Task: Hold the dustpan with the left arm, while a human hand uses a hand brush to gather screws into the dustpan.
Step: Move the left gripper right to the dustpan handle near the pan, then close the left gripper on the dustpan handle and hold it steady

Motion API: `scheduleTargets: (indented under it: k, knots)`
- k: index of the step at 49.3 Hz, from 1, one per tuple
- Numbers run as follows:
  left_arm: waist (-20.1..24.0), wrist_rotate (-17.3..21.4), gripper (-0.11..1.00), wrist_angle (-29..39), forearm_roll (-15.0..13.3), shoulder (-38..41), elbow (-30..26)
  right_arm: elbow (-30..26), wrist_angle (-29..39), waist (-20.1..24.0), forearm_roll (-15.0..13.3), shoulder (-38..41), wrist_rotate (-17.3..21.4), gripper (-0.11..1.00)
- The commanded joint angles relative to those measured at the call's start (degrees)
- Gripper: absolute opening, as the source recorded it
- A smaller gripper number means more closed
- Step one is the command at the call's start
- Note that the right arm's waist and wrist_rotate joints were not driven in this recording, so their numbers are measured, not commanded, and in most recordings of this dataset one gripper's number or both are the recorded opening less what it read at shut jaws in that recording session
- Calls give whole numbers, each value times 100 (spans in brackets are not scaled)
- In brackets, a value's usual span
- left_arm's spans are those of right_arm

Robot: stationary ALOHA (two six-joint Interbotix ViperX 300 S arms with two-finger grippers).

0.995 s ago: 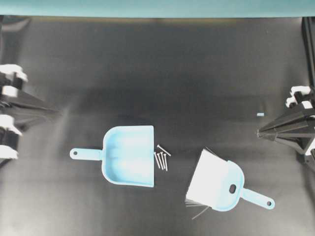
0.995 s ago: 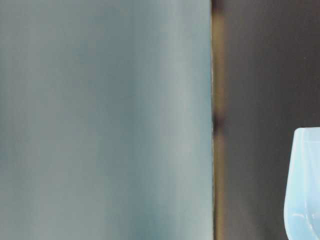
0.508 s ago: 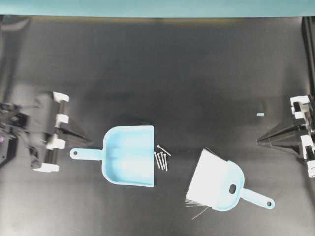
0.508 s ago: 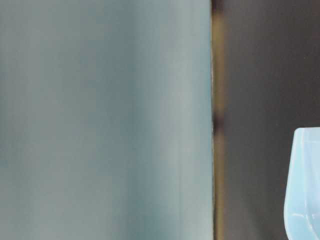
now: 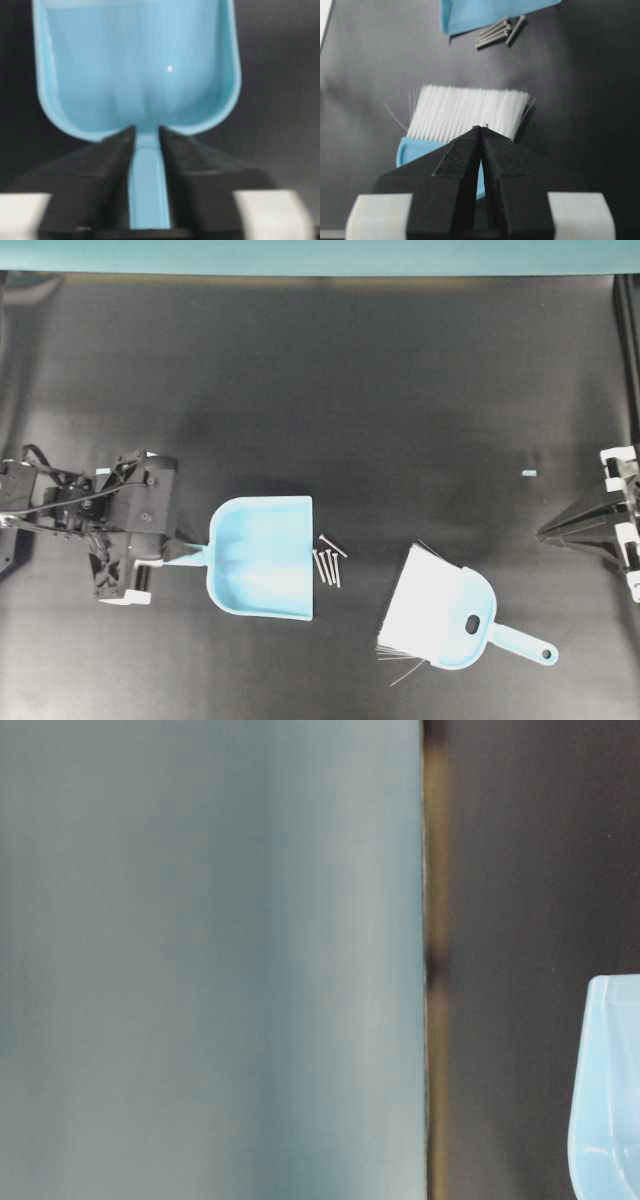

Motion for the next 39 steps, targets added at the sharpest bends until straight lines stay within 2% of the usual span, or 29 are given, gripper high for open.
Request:
scheduleTargets:
  k: [1, 7, 11, 15, 23, 39]
  knots:
    - [-35, -53, 43, -44, 9, 141, -97, 105, -62, 0, 9, -352, 0, 0]
    - [-44, -62, 78, -44, 18, 334, -53, 167, 53, 0, 9, -888, -9, 0]
    - [0, -70, 90, -62, 9, 439, -26, 176, 167, 0, 9, -1187, -9, 0]
    - [35, -123, 87, -123, 18, 536, -9, 202, 229, 0, 9, -1433, -9, 0]
    - [149, -510, 87, -220, 18, 800, -53, 281, 255, 0, 9, -1670, 0, 0]
    - [193, -580, 87, -220, 18, 1266, -114, 308, 237, 0, 9, -1670, -9, 0]
